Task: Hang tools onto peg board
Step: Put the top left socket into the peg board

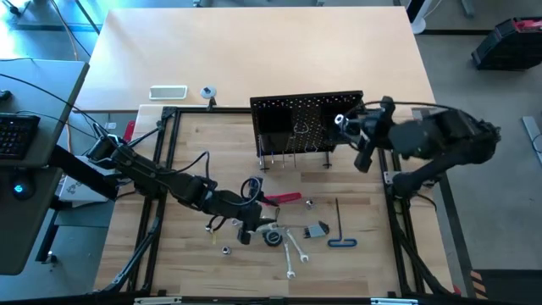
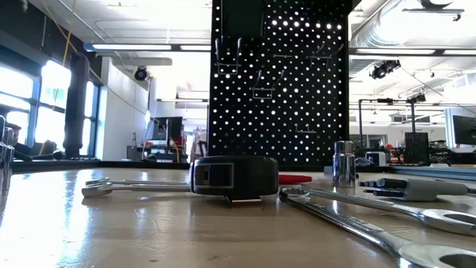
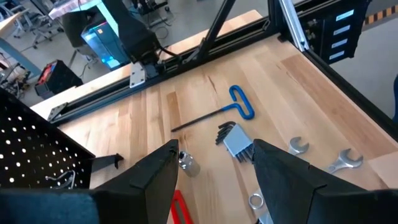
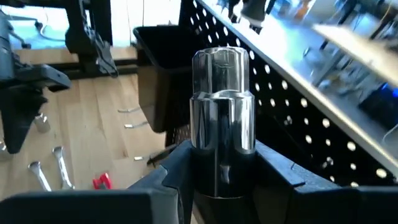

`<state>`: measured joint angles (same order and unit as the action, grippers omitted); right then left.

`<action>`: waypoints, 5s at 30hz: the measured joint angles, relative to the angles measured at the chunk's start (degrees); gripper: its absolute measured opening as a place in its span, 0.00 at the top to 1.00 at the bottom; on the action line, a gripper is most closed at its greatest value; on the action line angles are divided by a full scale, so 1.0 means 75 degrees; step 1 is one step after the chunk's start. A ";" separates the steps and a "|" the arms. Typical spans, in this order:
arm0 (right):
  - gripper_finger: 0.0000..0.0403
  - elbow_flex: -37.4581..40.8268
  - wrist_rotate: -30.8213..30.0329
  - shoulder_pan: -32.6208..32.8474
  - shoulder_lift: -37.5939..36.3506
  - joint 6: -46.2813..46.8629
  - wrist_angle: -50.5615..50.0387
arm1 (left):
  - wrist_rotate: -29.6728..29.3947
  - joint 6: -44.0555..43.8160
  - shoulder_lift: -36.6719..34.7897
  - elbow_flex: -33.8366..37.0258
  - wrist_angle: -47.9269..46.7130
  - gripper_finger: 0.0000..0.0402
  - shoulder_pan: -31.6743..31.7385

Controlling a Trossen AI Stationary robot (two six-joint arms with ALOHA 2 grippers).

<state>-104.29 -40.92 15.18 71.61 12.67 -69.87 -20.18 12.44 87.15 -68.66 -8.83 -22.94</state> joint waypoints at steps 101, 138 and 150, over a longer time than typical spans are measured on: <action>0.53 -0.0793 0.2755 0.0653 0.0455 0.0050 -0.1191 | -0.0255 -0.4669 -0.0297 0.1712 -0.3735 0.51 -0.1149; 0.53 0.5826 0.1308 0.3349 0.0443 0.2467 0.4001 | -0.4395 -1.4025 0.0738 0.3963 -0.3752 0.51 -0.5636; 0.53 0.5890 0.1259 0.3384 0.0442 0.2512 0.4375 | -0.5101 -1.4313 0.1521 0.3966 -0.3130 0.56 -0.5512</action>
<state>-60.12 -31.48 40.56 74.93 31.51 -37.06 -58.44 -94.90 98.56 -38.92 -32.31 -64.28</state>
